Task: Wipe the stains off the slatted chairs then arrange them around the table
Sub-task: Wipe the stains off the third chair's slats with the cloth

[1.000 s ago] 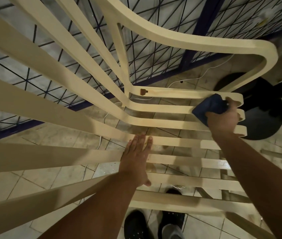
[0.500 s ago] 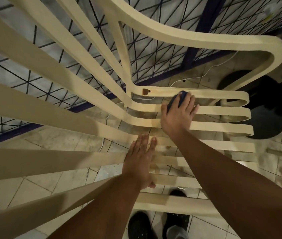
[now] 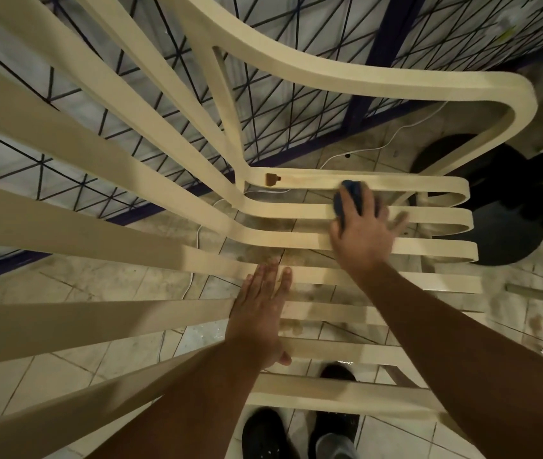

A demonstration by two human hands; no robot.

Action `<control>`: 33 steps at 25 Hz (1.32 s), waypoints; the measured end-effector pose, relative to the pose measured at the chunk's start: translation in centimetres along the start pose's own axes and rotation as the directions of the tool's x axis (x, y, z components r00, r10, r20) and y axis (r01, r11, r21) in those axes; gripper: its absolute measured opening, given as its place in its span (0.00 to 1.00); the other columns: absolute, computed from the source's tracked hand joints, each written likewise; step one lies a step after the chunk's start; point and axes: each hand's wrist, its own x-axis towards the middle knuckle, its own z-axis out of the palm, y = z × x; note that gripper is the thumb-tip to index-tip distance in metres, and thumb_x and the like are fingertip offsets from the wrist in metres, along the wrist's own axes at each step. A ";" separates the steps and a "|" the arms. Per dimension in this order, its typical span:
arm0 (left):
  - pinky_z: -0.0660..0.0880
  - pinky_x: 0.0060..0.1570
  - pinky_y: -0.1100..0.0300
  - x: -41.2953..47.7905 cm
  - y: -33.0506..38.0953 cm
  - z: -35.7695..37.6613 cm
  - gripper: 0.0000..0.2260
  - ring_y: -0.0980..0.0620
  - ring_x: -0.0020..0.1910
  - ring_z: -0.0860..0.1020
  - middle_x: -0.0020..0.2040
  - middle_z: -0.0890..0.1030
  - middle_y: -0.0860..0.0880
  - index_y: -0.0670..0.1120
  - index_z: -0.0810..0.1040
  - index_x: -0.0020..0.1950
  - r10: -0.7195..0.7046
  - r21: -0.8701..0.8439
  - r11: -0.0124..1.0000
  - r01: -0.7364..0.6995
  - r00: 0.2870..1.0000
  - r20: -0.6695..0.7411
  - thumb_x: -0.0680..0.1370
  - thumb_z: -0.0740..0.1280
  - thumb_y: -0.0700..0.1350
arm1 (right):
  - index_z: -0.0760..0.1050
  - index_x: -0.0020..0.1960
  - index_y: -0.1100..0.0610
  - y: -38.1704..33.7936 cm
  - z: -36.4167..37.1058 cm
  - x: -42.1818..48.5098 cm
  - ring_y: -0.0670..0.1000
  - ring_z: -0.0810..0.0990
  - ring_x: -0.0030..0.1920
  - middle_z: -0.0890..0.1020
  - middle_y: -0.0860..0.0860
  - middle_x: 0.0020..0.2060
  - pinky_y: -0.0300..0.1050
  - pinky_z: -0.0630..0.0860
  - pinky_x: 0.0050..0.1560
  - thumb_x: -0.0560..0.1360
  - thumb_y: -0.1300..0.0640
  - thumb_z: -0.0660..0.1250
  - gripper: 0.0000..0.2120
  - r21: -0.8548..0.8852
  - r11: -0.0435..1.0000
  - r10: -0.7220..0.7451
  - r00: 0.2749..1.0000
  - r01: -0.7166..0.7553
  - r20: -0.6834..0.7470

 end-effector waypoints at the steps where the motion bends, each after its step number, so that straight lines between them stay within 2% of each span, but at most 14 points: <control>1: 0.27 0.74 0.52 0.0 0.0 0.0 0.68 0.49 0.75 0.21 0.75 0.19 0.51 0.53 0.20 0.76 0.003 0.002 1.000 -0.003 1.000 0.000 0.67 0.80 0.61 | 0.48 0.82 0.41 2.1 -0.2 -0.1 0.65 0.55 0.79 0.52 0.53 0.82 0.78 0.44 0.73 0.83 0.41 0.49 0.28 -0.024 0.999 0.036 0.999 -0.036 -0.008; 4: 0.27 0.75 0.52 0.0 0.0 0.0 0.69 0.49 0.75 0.22 0.76 0.20 0.51 0.53 0.21 0.76 0.006 -0.006 1.000 -0.006 1.000 0.004 0.67 0.80 0.61 | 0.49 0.82 0.44 7.3 -0.9 -0.1 0.64 0.50 0.80 0.52 0.55 0.82 0.77 0.42 0.74 0.84 0.43 0.50 0.27 0.066 0.987 0.147 0.989 -0.145 -0.020; 7: 0.27 0.75 0.52 -0.1 0.0 0.0 0.69 0.49 0.75 0.21 0.76 0.19 0.51 0.53 0.20 0.76 0.013 -0.010 1.000 -0.013 1.000 -0.004 0.67 0.80 0.61 | 0.53 0.81 0.50 7.9 -1.4 -0.5 0.64 0.51 0.80 0.55 0.56 0.81 0.73 0.50 0.76 0.84 0.47 0.53 0.27 0.161 0.977 0.155 0.985 -0.141 -0.079; 10: 0.27 0.75 0.53 -0.1 0.1 0.0 0.69 0.50 0.75 0.21 0.75 0.19 0.52 0.54 0.21 0.76 0.015 -0.019 1.000 -0.015 1.000 -0.002 0.66 0.80 0.61 | 0.51 0.82 0.51 2.9 -1.4 -0.9 0.65 0.52 0.80 0.54 0.53 0.82 0.73 0.59 0.74 0.84 0.46 0.53 0.29 0.071 0.997 0.028 1.000 -0.027 -0.011; 13: 0.31 0.78 0.51 0.0 0.1 0.0 0.69 0.50 0.75 0.22 0.76 0.20 0.51 0.54 0.22 0.77 0.020 0.009 1.000 -0.020 1.000 -0.007 0.65 0.80 0.61 | 0.52 0.82 0.51 -5.1 -1.1 -0.5 0.64 0.56 0.78 0.55 0.52 0.82 0.72 0.61 0.72 0.82 0.47 0.57 0.31 0.045 0.997 -0.063 0.993 0.059 0.101; 17: 0.38 0.80 0.48 0.4 0.1 0.0 0.67 0.46 0.80 0.30 0.82 0.31 0.48 0.52 0.33 0.82 0.037 0.084 0.996 -0.035 0.999 -0.021 0.63 0.80 0.66 | 0.57 0.81 0.54 -14.2 -1.2 -0.1 0.64 0.61 0.75 0.60 0.54 0.79 0.67 0.63 0.71 0.77 0.57 0.70 0.37 0.167 0.970 -0.205 0.964 0.176 0.172; 19: 0.39 0.81 0.48 0.4 0.2 -0.2 0.67 0.46 0.80 0.31 0.82 0.32 0.48 0.51 0.33 0.82 0.024 0.098 0.995 -0.023 1.000 0.000 0.63 0.80 0.66 | 0.59 0.80 0.54 -14.9 -1.5 0.5 0.62 0.62 0.73 0.63 0.53 0.77 0.65 0.67 0.69 0.75 0.59 0.72 0.37 0.253 0.950 -0.232 0.957 0.184 0.173; 23: 0.33 0.79 0.50 0.2 0.3 -0.2 0.71 0.49 0.76 0.23 0.77 0.21 0.50 0.53 0.23 0.78 0.009 0.037 0.999 -0.009 1.000 0.008 0.63 0.81 0.62 | 0.58 0.81 0.53 -8.2 -1.9 0.5 0.62 0.62 0.71 0.64 0.53 0.76 0.61 0.69 0.70 0.79 0.58 0.66 0.33 0.334 0.919 -0.254 0.963 0.211 0.090; 27: 0.35 0.80 0.49 -0.1 0.1 -0.2 0.70 0.50 0.77 0.24 0.78 0.23 0.51 0.53 0.24 0.78 0.031 0.009 0.999 -0.031 1.000 -0.004 0.64 0.81 0.62 | 0.54 0.82 0.50 2.9 -2.7 -0.2 0.61 0.61 0.74 0.62 0.55 0.76 0.62 0.64 0.75 0.83 0.52 0.60 0.30 0.396 0.914 -0.096 0.995 0.085 0.010; 29: 0.36 0.80 0.49 0.0 0.0 0.0 0.70 0.49 0.77 0.24 0.79 0.24 0.50 0.53 0.24 0.78 0.027 0.005 1.000 -0.026 1.000 -0.015 0.64 0.81 0.62 | 0.55 0.81 0.50 7.4 -3.7 -0.4 0.59 0.60 0.75 0.61 0.54 0.76 0.60 0.62 0.76 0.83 0.51 0.60 0.29 0.458 0.888 0.005 0.997 0.033 -0.082; 31: 0.35 0.80 0.49 0.1 -0.1 0.0 0.69 0.49 0.77 0.24 0.78 0.23 0.50 0.52 0.24 0.78 0.028 0.002 1.000 -0.028 0.999 -0.014 0.65 0.81 0.62 | 0.56 0.80 0.49 10.4 -4.5 0.2 0.57 0.59 0.75 0.60 0.51 0.77 0.54 0.58 0.76 0.83 0.51 0.60 0.28 0.484 0.874 0.139 0.975 -0.038 -0.174; 33: 0.35 0.80 0.49 0.1 -0.1 0.0 0.69 0.49 0.77 0.24 0.78 0.22 0.50 0.52 0.24 0.78 0.028 0.005 1.000 -0.028 1.000 -0.015 0.65 0.81 0.62 | 0.57 0.79 0.51 11.3 -4.2 1.5 0.60 0.59 0.75 0.60 0.52 0.77 0.57 0.59 0.75 0.82 0.49 0.59 0.28 0.408 0.910 0.168 0.968 -0.080 -0.187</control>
